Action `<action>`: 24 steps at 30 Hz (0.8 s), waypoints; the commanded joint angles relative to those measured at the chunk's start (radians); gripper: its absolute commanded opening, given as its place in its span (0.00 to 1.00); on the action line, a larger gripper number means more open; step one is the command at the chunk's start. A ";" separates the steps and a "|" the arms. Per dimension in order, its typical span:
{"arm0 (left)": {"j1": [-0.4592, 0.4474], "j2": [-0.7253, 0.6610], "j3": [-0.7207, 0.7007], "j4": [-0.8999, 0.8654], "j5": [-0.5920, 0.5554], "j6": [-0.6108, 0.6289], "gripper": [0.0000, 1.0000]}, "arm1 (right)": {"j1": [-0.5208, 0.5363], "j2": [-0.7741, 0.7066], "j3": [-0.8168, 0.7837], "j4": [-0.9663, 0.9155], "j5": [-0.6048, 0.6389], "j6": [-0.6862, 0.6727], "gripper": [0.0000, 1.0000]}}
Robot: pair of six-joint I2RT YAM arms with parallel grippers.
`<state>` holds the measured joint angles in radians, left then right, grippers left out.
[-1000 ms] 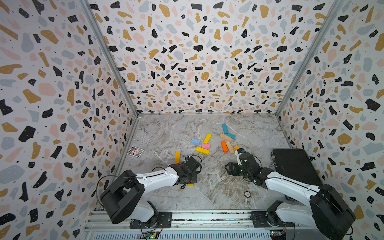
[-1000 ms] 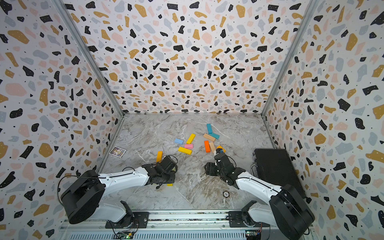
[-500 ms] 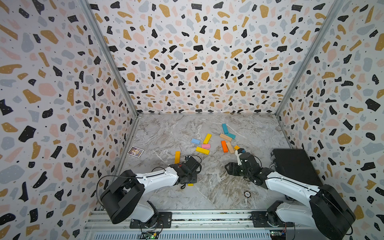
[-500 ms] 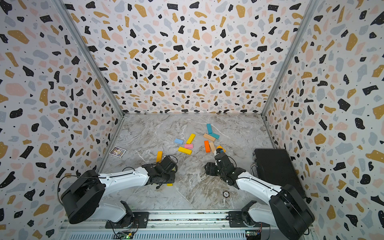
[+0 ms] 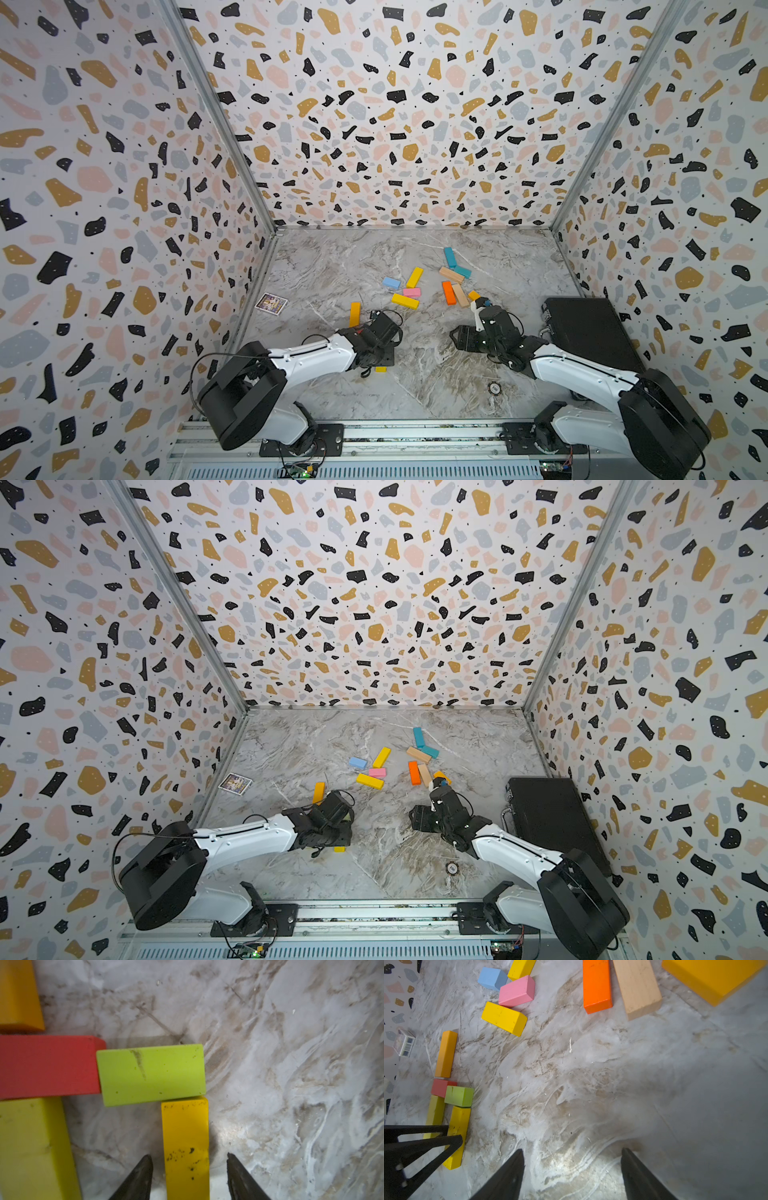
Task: Assemble the letter h with building blocks
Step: Assemble the building block at the center of the board.
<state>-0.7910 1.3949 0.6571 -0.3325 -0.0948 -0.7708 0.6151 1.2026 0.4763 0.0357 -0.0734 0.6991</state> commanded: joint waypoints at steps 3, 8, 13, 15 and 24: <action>0.007 -0.127 0.095 -0.079 -0.011 0.038 0.69 | -0.005 -0.042 -0.012 0.016 -0.002 0.005 0.79; 0.007 -0.276 0.208 -0.161 -0.014 0.108 0.81 | -0.004 -0.054 -0.019 0.036 -0.019 -0.006 0.79; 0.016 -0.424 0.279 -0.220 -0.003 0.237 0.99 | -0.005 -0.031 -0.030 0.155 -0.156 -0.038 0.77; 0.017 -0.477 0.293 -0.263 -0.026 0.275 0.99 | -0.005 -0.013 -0.033 0.201 -0.201 -0.058 0.72; 0.021 -0.717 0.263 -0.336 -0.109 0.399 0.99 | 0.146 0.138 0.142 0.031 -0.072 -0.119 0.70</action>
<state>-0.7788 0.7101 0.9321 -0.6327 -0.1734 -0.4446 0.6964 1.3090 0.5236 0.1425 -0.2100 0.6205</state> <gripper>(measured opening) 0.988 0.692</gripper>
